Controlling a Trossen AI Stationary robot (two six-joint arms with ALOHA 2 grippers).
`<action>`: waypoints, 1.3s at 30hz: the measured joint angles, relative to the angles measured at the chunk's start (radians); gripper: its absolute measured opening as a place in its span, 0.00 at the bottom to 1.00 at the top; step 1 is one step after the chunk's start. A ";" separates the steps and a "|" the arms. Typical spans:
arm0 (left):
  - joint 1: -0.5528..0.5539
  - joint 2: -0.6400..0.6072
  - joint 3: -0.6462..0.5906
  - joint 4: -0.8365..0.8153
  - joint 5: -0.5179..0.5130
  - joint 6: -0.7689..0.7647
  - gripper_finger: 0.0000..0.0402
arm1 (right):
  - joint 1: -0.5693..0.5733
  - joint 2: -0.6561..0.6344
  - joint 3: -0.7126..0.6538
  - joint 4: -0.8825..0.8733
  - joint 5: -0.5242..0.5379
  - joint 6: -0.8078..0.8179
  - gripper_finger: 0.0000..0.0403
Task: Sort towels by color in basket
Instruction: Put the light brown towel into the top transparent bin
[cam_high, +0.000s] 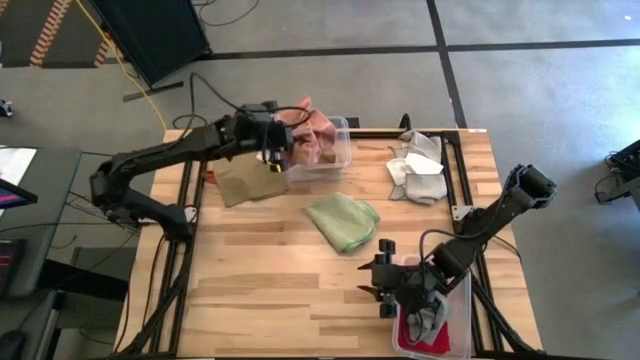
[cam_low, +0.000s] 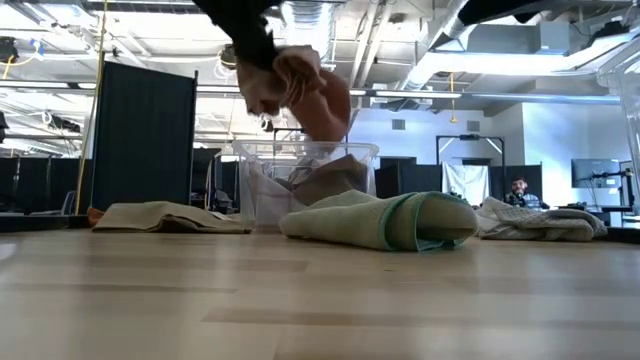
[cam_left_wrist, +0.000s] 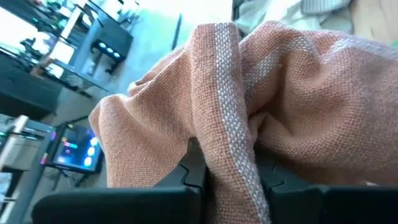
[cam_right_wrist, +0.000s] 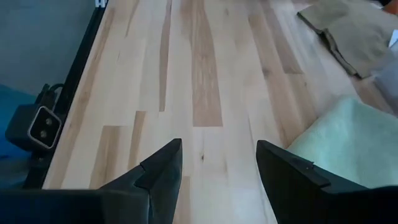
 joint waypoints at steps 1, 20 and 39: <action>0.011 0.015 0.000 0.001 0.007 0.003 0.11 | -0.003 0.000 0.000 -0.001 0.005 -0.008 0.58; 0.145 0.281 -0.001 0.125 0.088 0.097 0.13 | -0.070 0.000 0.000 0.004 0.015 -0.078 0.58; 0.168 0.353 0.028 0.085 0.162 0.089 0.21 | -0.075 0.000 0.000 0.049 0.016 -0.120 0.58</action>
